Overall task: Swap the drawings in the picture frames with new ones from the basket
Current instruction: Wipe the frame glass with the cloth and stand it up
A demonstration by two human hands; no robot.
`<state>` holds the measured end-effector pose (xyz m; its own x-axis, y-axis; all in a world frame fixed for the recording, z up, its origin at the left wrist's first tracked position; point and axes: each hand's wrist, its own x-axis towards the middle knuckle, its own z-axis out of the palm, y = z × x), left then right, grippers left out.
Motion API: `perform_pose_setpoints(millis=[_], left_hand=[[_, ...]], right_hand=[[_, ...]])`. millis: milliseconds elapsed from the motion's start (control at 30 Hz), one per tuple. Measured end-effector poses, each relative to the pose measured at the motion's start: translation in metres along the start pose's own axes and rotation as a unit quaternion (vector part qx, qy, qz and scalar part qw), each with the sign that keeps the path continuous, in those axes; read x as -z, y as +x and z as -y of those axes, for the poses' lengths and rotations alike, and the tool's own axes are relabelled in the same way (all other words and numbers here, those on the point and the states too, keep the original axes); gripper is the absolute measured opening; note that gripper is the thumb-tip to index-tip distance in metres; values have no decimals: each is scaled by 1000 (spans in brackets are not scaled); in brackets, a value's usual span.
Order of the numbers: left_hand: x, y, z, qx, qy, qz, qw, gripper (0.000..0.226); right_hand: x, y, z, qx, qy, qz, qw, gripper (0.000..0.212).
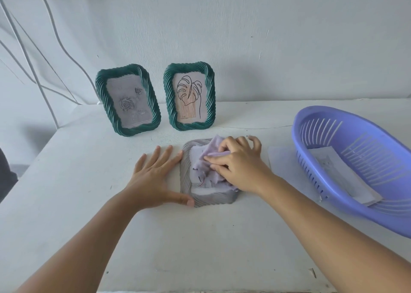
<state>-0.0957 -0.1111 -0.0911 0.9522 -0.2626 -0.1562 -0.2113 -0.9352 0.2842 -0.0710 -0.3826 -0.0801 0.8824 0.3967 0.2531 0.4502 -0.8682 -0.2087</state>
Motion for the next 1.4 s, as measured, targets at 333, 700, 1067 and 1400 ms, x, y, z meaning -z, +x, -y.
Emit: perform_pose_setpoints(millis=[333, 700, 1067, 1400], left_hand=[[-2, 1, 0, 3, 4, -5, 1000, 138], [-1, 0, -1, 4, 2, -2, 1000, 140], [0, 0, -2, 10, 2, 1, 1000, 140], [0, 1, -1, 10, -1, 2, 1000, 138]], right_hand=[[-9, -2, 32, -50, 6, 8, 999, 26], [-6, 13, 25, -152, -17, -7, 988, 31], [1, 2, 8, -125, -49, -12, 991, 28], [12, -25, -4, 25, 59, 82, 995, 32]])
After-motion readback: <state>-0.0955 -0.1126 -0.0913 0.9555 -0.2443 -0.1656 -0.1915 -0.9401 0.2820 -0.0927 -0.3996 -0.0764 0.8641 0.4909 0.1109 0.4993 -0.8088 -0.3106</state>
